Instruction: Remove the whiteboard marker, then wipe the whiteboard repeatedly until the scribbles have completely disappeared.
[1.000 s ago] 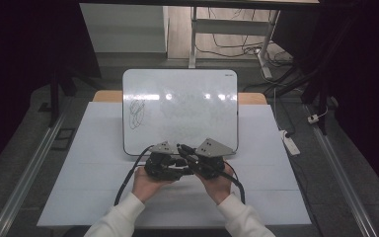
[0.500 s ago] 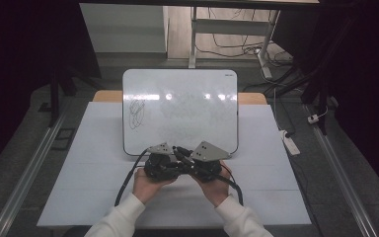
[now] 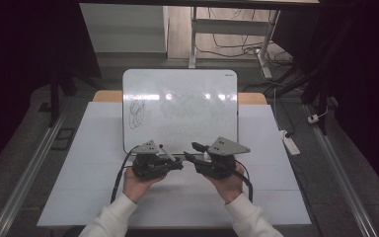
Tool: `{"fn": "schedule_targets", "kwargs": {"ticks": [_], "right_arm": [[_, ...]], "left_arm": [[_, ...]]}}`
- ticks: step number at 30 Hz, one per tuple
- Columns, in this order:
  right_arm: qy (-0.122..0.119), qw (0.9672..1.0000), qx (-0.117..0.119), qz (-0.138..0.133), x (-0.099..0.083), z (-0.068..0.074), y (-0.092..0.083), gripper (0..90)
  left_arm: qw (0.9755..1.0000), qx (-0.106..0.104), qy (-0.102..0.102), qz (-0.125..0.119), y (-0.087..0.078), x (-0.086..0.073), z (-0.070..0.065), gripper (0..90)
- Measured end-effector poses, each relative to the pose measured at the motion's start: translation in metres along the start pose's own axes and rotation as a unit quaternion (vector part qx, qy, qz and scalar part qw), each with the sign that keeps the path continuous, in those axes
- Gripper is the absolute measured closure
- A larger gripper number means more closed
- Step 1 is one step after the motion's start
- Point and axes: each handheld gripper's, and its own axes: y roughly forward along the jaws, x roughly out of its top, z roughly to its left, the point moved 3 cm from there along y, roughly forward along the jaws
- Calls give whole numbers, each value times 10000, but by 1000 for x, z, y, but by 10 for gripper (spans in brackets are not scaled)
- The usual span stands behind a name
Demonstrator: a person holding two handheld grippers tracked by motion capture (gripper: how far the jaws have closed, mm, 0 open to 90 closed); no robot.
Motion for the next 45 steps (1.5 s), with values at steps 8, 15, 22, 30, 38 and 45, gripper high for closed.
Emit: {"fn": "schedule_targets", "kwargs": {"ticks": [8,15,22,30,38,45], "right_arm": [[214,9990,-96,384,-40,-35,-30,480],[347,9955,-477,746,-83,-65,-70,454],[438,9865,-1055,1170,-118,-95,-105,451],[655,9846,-1158,1134,-134,-110,-114,424],[461,9830,-1014,1456,-143,-105,-100,414],[499,9830,-1089,1390,-141,-106,-102,414]], "left_arm": [[9997,74,-6,-244,-19,0,10,781],[9986,236,74,-471,-35,1,17,781],[9965,436,20,-712,-55,3,29,781],[9941,627,-76,-879,-71,4,41,781],[9898,976,-30,-1033,-79,10,50,781],[9789,1391,-196,-1486,-95,33,86,781]]}}
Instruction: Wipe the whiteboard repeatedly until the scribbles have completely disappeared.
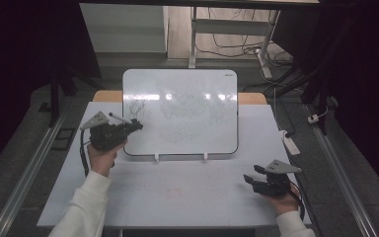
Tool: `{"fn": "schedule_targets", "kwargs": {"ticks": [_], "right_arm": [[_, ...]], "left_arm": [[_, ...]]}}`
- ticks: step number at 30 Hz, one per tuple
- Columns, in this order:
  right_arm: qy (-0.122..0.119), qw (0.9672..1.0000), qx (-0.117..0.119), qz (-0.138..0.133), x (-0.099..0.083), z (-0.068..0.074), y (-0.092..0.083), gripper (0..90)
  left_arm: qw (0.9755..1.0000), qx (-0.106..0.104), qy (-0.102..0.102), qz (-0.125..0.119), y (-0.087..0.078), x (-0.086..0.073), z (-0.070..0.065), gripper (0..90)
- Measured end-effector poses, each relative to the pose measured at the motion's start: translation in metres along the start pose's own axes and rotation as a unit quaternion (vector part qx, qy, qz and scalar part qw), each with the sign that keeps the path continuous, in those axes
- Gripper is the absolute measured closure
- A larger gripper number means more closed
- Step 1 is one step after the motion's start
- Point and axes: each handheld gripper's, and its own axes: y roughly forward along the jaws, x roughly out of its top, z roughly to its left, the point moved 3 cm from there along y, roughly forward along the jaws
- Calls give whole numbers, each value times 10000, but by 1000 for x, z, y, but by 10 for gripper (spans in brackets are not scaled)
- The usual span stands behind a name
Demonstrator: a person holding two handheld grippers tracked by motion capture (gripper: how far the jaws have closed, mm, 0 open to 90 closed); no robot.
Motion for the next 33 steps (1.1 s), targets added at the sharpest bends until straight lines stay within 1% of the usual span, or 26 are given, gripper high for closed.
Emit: {"fn": "schedule_targets", "kwargs": {"ticks": [4,6,8,11,12,13,14,15,16,17,18,19,22,23,24,25,26,27,28,30,31,33], "right_arm": [[8,10000,-7,7,0,-1,0,414],[-10,10000,-7,9,0,-1,0,414],[-15,10000,-8,25,0,-1,1,414],[28,10000,12,56,0,-2,3,413],[27,10000,7,57,0,-2,3,413],[31,10000,9,52,0,-2,2,413],[32,10000,8,41,0,-2,2,413],[35,10000,2,36,0,-2,2,413],[44,10000,2,31,0,-3,1,413],[61,10000,10,23,0,-3,1,413],[71,10000,12,25,0,-3,1,413],[64,10000,18,34,0,-2,2,413],[42,10000,25,46,0,-2,2,413],[22,10000,20,44,1,0,2,413],[14,10000,15,41,1,0,2,413],[7,10000,23,37,1,0,2,413],[7,10000,22,37,2,1,2,413],[3,10000,22,45,2,1,2,413],[0,10000,25,54,1,1,2,413],[-1,10000,32,67,1,0,3,413],[-1,10000,32,67,1,0,3,413],[5,10000,36,53,1,1,3,413]], "left_arm": [[9993,264,-135,-215,9,20,28,781],[9988,373,-136,-286,14,30,39,781],[9982,511,-114,-293,21,40,50,781],[9975,619,-208,-287,31,51,66,781],[9968,748,-185,-229,37,55,72,781],[9964,805,-170,-208,41,57,76,781],[9964,805,-170,-208,41,57,76,781],[9959,881,-119,-164,45,58,78,781],[9959,881,-119,-164,45,58,78,781],[9957,919,-75,-76,49,57,78,781],[9956,940,4,66,55,54,76,781],[9956,940,4,66,55,54,76,781],[9961,869,39,132,62,50,72,781],[9963,845,82,155,64,50,69,782],[9955,869,309,226,67,51,65,781],[9955,869,309,226,67,51,65,781],[9933,1020,497,222,66,53,67,782],[9930,1089,432,153,63,54,71,782],[9930,1089,432,153,63,54,71,782],[9930,1167,154,-26,56,56,80,782],[9933,1147,126,-33,55,56,81,782],[9928,1165,284,69,57,55,77,783]]}}
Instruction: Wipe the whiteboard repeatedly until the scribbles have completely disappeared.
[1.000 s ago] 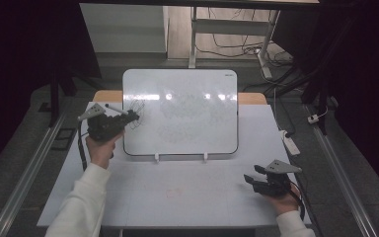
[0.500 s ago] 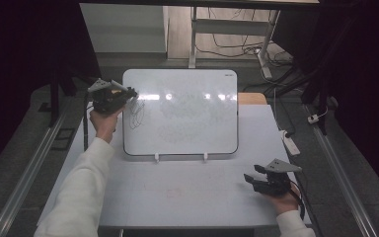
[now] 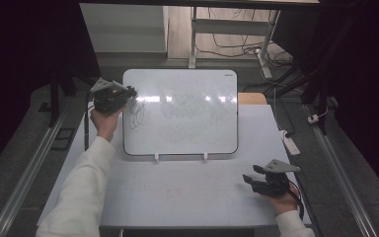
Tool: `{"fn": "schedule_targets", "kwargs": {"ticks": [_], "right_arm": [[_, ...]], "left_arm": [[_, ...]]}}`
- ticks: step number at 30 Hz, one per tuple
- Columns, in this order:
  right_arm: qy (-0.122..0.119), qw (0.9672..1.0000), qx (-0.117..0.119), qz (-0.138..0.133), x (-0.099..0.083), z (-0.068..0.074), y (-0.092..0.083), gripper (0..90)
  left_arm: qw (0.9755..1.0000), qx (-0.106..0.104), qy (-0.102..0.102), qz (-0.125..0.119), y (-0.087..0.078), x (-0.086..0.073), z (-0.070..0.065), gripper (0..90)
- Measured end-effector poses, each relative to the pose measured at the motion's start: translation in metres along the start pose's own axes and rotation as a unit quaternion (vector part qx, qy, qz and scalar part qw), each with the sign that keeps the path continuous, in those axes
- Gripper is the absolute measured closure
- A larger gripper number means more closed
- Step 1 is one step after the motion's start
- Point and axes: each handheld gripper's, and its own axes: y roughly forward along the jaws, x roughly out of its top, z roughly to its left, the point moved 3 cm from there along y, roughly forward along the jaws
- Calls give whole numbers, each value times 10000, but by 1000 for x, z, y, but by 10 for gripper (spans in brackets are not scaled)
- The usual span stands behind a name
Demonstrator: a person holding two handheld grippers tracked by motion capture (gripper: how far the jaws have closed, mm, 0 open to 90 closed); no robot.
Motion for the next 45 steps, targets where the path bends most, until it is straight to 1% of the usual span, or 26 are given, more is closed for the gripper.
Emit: {"fn": "schedule_targets", "kwargs": {"ticks": [4,6,7,8,9,10,11,12,14,16,20,23,25,26,28,30,31,33,34,35,37,40,41,42,43,45], "right_arm": [[-29,10000,25,35,0,1,2,413],[-56,10000,23,62,0,2,2,413],[-61,10000,16,58,0,2,2,413],[-34,10000,0,41,0,2,0,413],[-13,10000,6,35,-1,1,0,414],[2,10000,3,29,-1,0,0,414],[15,10000,6,21,-1,0,0,414],[15,10000,6,21,-1,0,0,414],[14,10000,25,16,0,0,0,414],[-18,10000,44,34,0,2,2,414],[-50,9999,59,78,0,4,3,413],[-59,10000,45,56,0,4,2,413],[-46,10000,49,45,0,4,2,413],[-28,10000,46,41,0,3,1,413],[-28,10000,40,49,-1,3,1,413],[-25,10000,50,44,-1,3,1,413],[-18,10000,77,20,0,3,1,412],[-28,10000,82,5,0,3,1,412],[-44,9999,95,6,0,4,1,412],[-64,9999,104,20,0,5,2,411],[-75,9999,122,35,0,5,3,411],[-96,9998,148,55,0,7,4,409],[-119,9998,154,40,1,7,4,408],[-126,9998,164,29,1,8,4,408],[-141,9998,173,6,2,9,3,407],[-143,9997,177,-3,2,9,3,407]], "left_arm": [[9989,-303,278,213,12,-3,-22,783],[9983,-260,454,269,13,-2,-27,783],[9985,-223,443,249,11,-1,-24,783],[9990,-159,364,204,8,-1,-19,783],[9996,-80,226,160,4,0,-11,783],[9999,-34,56,110,-1,0,-3,783],[10000,-9,-57,76,-5,-1,4,783],[9999,1,-94,66,-8,-2,8,783],[9999,-24,-103,82,-9,-3,8,783],[9998,-150,-113,116,-5,-6,2,783],[9985,-507,28,213,9,-11,-21,782],[9975,-637,142,279,15,-14,-32,783],[9976,-619,156,280,14,-14,-32,782],[9980,-557,148,250,12,-13,-29,783],[9993,-318,109,150,7,-9,-19,783],[10000,-76,-1,8,-1,-6,-6,783],[10000,-19,-82,-49,-4,-6,0,783],[9997,-70,-216,-89,-7,-9,7,783],[9997,-73,-201,-97,-7,-10,6,783],[9998,-66,-171,-85,-7,-11,4,783],[9997,-190,-141,-16,-3,-12,-3,783],[9988,-448,122,143,8,-19,-25,783],[9983,-513,237,158,10,-22,-31,783],[9980,-523,318,146,12,-24,-36,783],[9980,-491,365,140,13,-24,-37,783],[9984,-466,319,101,11,-21,-32,783]]}}
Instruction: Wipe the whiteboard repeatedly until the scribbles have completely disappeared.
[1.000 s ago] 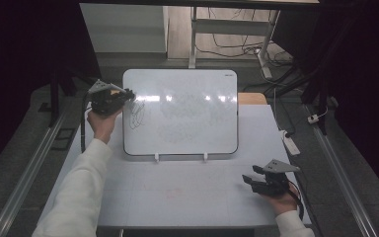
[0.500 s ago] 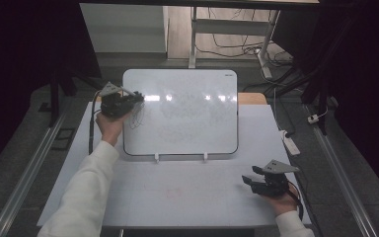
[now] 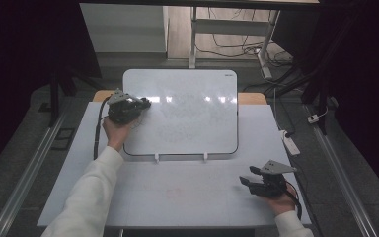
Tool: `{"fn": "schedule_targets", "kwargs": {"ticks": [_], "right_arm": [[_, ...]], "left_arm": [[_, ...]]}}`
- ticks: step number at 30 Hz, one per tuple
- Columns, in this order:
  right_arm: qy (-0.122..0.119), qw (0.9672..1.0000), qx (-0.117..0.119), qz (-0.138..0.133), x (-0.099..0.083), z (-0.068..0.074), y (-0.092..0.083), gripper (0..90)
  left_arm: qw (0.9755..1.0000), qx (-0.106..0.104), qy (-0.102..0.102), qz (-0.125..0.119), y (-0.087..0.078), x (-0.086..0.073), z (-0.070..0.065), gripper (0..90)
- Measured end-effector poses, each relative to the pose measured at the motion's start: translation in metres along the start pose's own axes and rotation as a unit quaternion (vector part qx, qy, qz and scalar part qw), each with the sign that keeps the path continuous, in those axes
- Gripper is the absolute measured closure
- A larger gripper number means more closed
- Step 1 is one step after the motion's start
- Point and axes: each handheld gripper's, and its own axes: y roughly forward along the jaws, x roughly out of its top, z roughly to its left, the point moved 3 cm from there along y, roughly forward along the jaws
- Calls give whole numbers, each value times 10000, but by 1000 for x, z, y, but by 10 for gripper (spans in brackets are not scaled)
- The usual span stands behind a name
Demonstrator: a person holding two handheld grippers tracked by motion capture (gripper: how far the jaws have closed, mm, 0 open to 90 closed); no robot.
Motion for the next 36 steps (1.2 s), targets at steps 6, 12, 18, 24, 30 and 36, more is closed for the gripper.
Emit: {"fn": "schedule_targets", "kwargs": {"ticks": [6,12,18,24,30,36], "right_arm": [[23,10000,16,-8,0,-1,0,407],[-5,10000,30,41,0,1,3,406],[-36,10000,22,58,2,3,4,405],[-23,10000,29,53,2,2,4,404],[-20,10000,18,74,2,3,5,404],[-31,10000,44,78,3,4,6,404]], "left_arm": [[9964,352,-650,-415,-19,4,34,783],[9986,131,-477,-209,-9,0,15,783],[9998,-72,-180,-60,-2,-8,-2,783],[9972,507,-482,-271,-26,-2,30,783],[9965,604,-506,-295,-27,-1,34,783],[9996,203,-206,-28,-9,-3,6,783]]}}
